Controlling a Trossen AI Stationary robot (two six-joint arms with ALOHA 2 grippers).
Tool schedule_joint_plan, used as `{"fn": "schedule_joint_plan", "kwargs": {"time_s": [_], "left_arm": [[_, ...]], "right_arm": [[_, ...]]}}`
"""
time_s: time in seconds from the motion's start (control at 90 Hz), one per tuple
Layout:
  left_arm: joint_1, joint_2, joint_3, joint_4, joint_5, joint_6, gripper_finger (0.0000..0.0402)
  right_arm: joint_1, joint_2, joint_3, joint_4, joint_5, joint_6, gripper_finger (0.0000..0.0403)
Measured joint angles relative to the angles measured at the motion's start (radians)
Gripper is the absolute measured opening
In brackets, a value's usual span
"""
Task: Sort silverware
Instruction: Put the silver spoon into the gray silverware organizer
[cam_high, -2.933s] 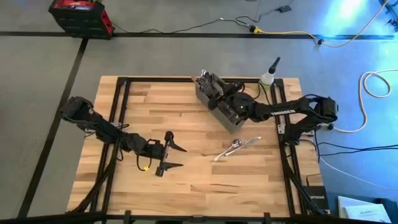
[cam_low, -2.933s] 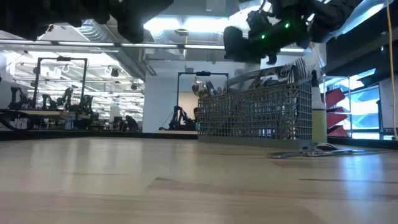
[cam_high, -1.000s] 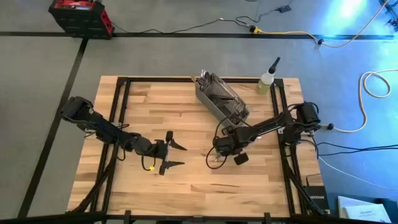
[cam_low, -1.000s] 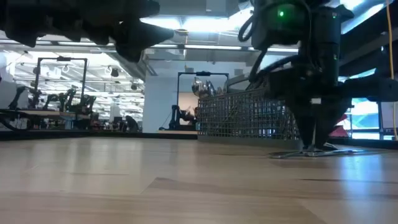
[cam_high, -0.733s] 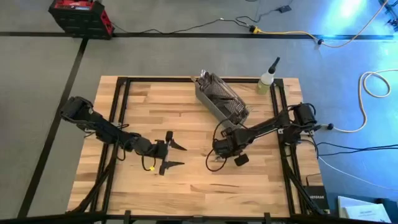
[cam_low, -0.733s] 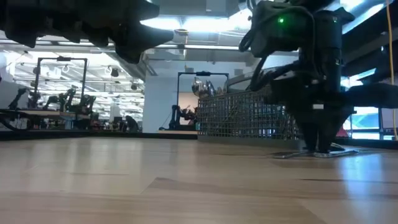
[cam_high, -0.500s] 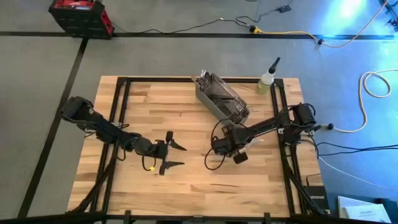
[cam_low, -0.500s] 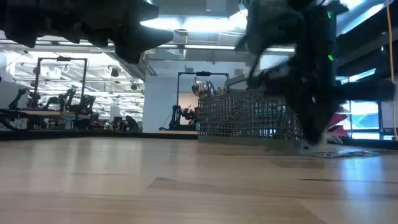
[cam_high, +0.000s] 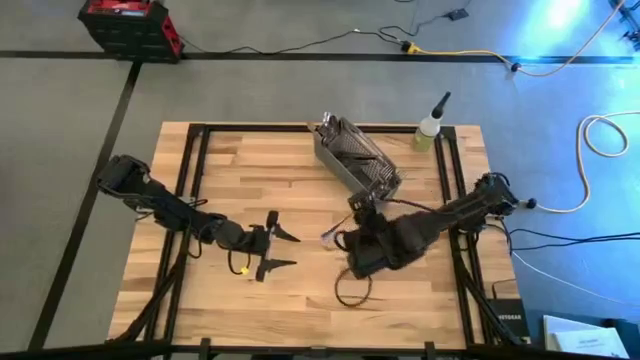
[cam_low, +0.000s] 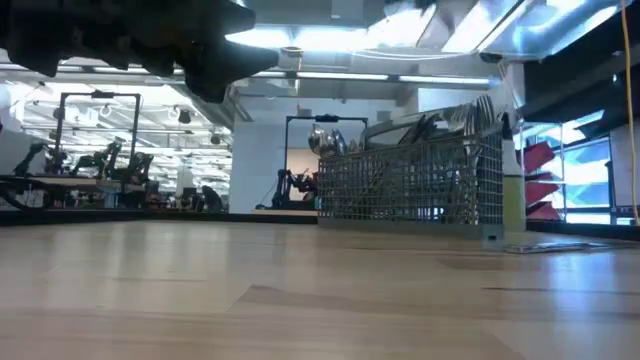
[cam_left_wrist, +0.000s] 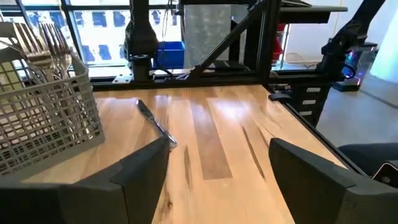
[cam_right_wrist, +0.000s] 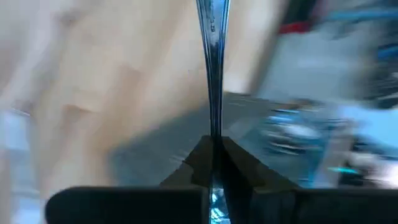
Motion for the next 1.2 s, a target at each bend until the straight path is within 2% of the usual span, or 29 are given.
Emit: {"fn": "schedule_joint_plan", "kwargs": {"time_s": [0.078,0.167,0.289,0.478,0.722,0.867,1.011,1.2], "left_arm": [[0.000,0.000,0.000,-0.001,0.000,0.000,0.0263],[0.000,0.000,0.000,-0.001,0.000,0.000,0.0263],[0.000,0.000,0.000,0.002,0.000,0.005,0.0263],[0.000,0.000,0.000,0.001,0.000,0.006,0.0263],[0.000,0.000,0.000,-0.018,0.000,0.009,0.0263],[0.000,0.000,0.000,-0.036,0.000,0.017,0.0263],[0.000,0.000,0.000,-0.055,0.000,0.044,0.0263],[0.000,0.000,0.000,-0.083,0.000,0.088,0.0263]], "right_arm": [[0.037,0.005,0.049,-0.094,0.192,-0.115,0.0001],[0.043,0.008,0.050,-0.081,0.400,-0.338,0.0001],[-0.001,0.015,0.050,-0.051,0.515,-0.598,0.0001],[-0.172,0.024,0.050,-0.043,0.542,-0.635,0.0001],[-0.488,0.047,0.050,0.000,0.498,-0.846,0.0001],[-0.637,0.082,0.050,0.040,0.474,-0.949,0.0001],[-0.728,0.125,0.050,0.207,0.445,-1.070,0.0000],[-0.796,0.159,0.058,0.455,0.356,-1.189,0.0000]]}}
